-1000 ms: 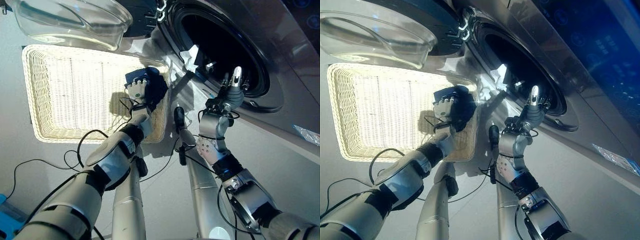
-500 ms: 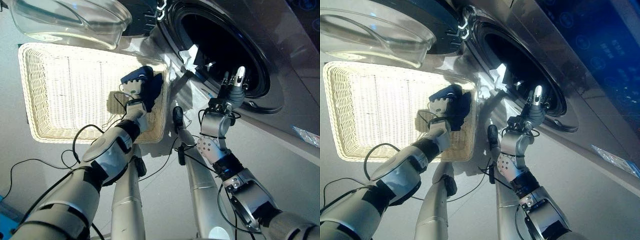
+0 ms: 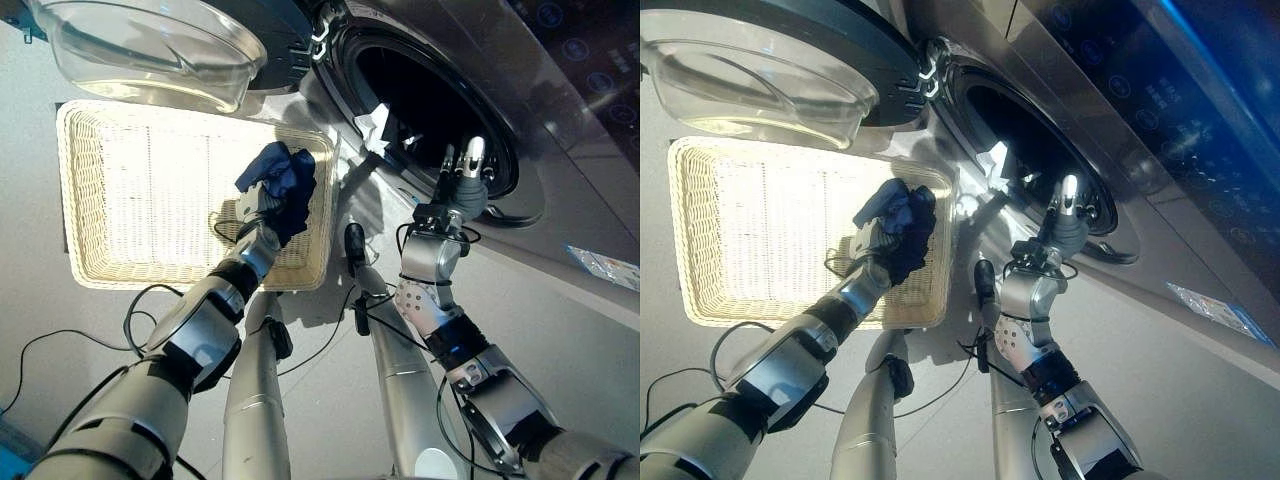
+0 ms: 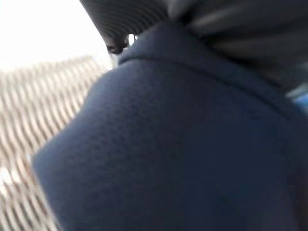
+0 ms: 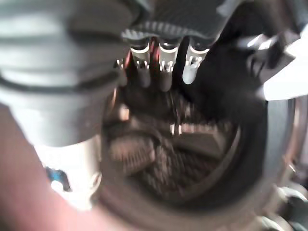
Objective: Put the clothes into the washing machine.
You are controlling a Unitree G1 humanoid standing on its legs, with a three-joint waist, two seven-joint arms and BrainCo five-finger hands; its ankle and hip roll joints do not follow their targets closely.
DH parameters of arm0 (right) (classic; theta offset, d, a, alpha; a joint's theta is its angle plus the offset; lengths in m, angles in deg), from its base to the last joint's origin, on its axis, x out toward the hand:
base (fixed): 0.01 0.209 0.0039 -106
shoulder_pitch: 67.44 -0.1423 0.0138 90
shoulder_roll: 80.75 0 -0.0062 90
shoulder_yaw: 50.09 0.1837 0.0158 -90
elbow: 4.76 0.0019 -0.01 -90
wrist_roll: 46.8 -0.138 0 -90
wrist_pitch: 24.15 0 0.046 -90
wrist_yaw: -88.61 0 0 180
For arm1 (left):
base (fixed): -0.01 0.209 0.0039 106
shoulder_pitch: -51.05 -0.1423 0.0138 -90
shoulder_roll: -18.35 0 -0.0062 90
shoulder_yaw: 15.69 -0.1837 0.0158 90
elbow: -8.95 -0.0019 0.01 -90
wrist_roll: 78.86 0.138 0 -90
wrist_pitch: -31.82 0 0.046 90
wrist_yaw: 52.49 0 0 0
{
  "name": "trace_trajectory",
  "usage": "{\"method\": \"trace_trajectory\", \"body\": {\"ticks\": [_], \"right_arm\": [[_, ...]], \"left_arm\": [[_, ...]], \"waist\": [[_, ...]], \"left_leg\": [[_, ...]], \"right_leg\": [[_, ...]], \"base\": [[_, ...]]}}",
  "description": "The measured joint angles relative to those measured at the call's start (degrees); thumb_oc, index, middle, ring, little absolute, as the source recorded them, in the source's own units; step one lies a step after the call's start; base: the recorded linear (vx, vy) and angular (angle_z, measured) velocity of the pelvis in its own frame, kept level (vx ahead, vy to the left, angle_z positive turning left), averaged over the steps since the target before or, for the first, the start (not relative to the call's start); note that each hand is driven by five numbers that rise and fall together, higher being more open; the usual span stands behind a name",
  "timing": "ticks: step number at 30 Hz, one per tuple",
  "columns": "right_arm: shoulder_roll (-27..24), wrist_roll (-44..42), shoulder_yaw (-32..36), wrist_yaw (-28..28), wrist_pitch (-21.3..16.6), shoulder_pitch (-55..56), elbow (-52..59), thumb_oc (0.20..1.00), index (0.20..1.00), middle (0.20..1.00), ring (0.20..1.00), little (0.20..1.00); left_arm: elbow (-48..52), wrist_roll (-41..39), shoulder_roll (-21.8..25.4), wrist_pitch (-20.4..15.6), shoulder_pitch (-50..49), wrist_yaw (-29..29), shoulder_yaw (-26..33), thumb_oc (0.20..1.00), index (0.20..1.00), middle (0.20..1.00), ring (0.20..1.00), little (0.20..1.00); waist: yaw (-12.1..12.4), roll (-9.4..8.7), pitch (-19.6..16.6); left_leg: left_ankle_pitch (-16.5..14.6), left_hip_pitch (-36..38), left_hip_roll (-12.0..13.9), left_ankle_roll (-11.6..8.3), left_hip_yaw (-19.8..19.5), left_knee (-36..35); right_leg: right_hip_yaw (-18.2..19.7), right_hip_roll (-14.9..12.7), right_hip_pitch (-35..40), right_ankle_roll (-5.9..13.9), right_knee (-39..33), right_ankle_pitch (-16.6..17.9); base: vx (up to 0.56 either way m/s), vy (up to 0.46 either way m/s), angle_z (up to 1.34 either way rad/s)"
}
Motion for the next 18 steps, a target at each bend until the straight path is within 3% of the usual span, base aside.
{"method": "trace_trajectory", "body": {"ticks": [3,7,14,18], "right_arm": [[-1.19,6.43,-0.11,-0.91,3.51,1.04,0.03,1.0,1.0,1.0,1.0,1.0],[-2.14,11.01,-0.2,-5.46,7.02,2.57,-1.11,1.0,1.0,1.0,1.0,1.0],[-4.65,11.41,-1.21,-15.97,12.44,4.28,-3.98,1.0,1.0,1.0,1.0,1.0],[-10.39,24.77,-3.87,-14.32,16.79,2.44,-4.33,1.0,1.0,1.0,1.0,1.0]], "left_arm": [[6.92,-4.46,-0.73,-4.9,-3.63,-0.93,1.73,0.2,0.2,0.2,0.2,0.2],[13.87,-9.97,-0.8,-9.98,-8.67,-2.91,4.26,0.2,0.2,0.2,0.2,0.2],[20.74,-12.24,-0.9,-14.56,-13.58,-7.98,4.53,0.2,0.2,0.2,0.2,0.2],[27.06,-13.25,1.11,-15.17,-15.59,-10.36,4.57,0.2,0.2,0.2,0.2,0.2]], "waist": [[1.73,0.0,0.0],[2.14,0.04,0.02],[4.41,0.06,0.03],[5.65,0.09,0.05]], "left_leg": [[0.12,0.63,-0.18,0.14,-0.2,-0.02],[0.29,1.39,-0.74,0.35,-0.9,-0.37],[0.79,3.34,-1.31,0.53,-1.82,-1.45],[1.36,3.82,-1.77,0.89,-2.58,-2.05]], "right_leg": [[-0.19,-0.23,0.58,0.24,0.41,-0.2],[-0.9,-0.82,1.52,0.63,0.67,-0.52],[-1.88,-1.46,3.49,0.81,0.69,-0.92],[-2.71,-1.97,4.21,0.88,0.72,-1.1]], "base": [[-0.02,0.001,0.03],[-0.03,-0.006,0.1],[-0.02,-0.018,0.07],[-0.02,-0.037,0.1]]}}
